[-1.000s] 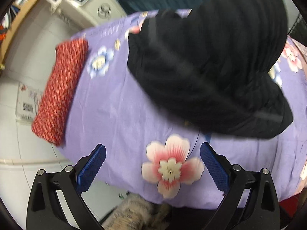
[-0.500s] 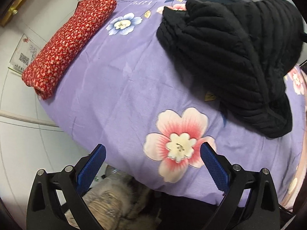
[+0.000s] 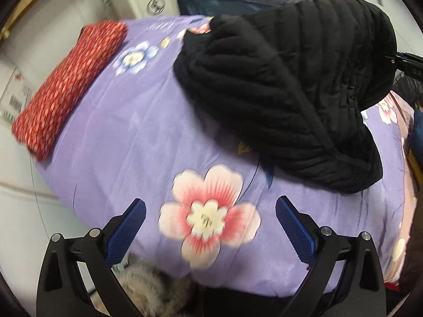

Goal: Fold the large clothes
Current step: 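Grasp the jacket edge with the right gripper while the left gripper grasps another edge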

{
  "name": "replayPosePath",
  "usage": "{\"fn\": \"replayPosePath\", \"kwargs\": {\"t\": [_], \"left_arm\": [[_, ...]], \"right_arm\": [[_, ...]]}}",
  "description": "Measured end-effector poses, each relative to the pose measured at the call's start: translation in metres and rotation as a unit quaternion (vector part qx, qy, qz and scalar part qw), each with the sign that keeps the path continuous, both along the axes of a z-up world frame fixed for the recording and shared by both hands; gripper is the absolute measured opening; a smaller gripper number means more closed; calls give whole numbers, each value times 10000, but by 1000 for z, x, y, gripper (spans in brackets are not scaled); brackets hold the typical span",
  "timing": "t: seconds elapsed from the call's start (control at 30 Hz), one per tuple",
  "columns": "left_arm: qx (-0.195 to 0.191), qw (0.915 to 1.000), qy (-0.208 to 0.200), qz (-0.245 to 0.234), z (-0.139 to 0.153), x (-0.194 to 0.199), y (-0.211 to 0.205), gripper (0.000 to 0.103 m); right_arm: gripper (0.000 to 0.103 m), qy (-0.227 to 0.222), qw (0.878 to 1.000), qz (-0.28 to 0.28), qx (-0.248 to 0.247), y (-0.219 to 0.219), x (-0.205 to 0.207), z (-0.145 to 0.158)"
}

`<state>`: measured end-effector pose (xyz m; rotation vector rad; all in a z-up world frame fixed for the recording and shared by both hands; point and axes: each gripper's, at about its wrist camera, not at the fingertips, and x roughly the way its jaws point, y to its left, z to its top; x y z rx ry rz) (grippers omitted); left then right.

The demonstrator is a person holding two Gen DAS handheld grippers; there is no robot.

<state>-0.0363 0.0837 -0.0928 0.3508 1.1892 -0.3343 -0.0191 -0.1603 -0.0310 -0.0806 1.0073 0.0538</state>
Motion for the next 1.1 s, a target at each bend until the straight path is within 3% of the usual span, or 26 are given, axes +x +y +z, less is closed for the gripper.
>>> {"fn": "replayPosePath", "kwargs": {"t": [0.23,0.37,0.43,0.47,0.53,0.63,0.73,0.87,0.97,1.1], "left_arm": [[17,9958,-470,-790,-21,16,-66,97],[-97,9963,-416,-745,-34,37,-95,96],[-452,9973,-165,-546,-38,53,-102,75],[-527,9975,-84,-456,-40,58,-104,72],[-600,9972,3,-450,-40,64,-109,48],[-682,9963,-8,-522,-32,64,-108,30],[-974,9943,-20,-436,-12,61,-89,10],[-1477,9888,-148,-173,34,64,-43,5],[-1587,9839,-797,-226,96,64,-12,5],[-1538,9741,-1595,-455,165,68,-8,5]], "right_arm": [[20,99,9957,-403,825,-2,-34,9],[19,114,9945,-548,886,1,-48,13],[19,103,9941,-623,887,1,-53,16],[18,96,9938,-657,897,2,-55,17],[16,81,9927,-714,971,4,-59,20],[14,70,9921,-709,1032,9,-65,22],[10,21,9900,-686,1231,15,-75,29],[6,-267,9760,-425,2117,22,-96,60],[5,-537,9615,-14,2694,34,-111,97],[5,-993,9361,412,3349,49,-124,145]]}}
